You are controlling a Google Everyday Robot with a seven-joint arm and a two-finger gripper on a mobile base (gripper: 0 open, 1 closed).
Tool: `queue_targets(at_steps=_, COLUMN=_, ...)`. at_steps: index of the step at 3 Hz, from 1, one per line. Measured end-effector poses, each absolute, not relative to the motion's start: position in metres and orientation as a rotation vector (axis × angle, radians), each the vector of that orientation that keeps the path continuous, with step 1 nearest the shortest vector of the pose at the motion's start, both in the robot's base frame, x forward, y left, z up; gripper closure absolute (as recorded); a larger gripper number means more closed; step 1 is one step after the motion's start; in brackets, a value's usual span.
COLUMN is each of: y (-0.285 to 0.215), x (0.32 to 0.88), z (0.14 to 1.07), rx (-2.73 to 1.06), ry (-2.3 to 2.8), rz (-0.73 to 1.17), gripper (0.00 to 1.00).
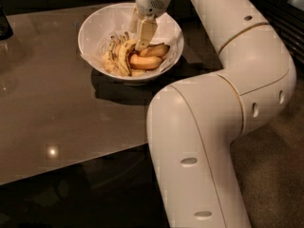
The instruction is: Pick banana from white bowl
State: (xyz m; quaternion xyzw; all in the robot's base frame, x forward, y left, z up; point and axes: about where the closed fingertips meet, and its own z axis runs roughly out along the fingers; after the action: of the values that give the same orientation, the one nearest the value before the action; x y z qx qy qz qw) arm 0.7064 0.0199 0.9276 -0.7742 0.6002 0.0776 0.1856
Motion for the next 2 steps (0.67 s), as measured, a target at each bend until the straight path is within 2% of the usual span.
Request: queue_targets(at_steps=2, y=0.0179, x=0.7068, z=0.9209, rx=-2.178, ry=1.700, rz=0.242, gripper=0.44)
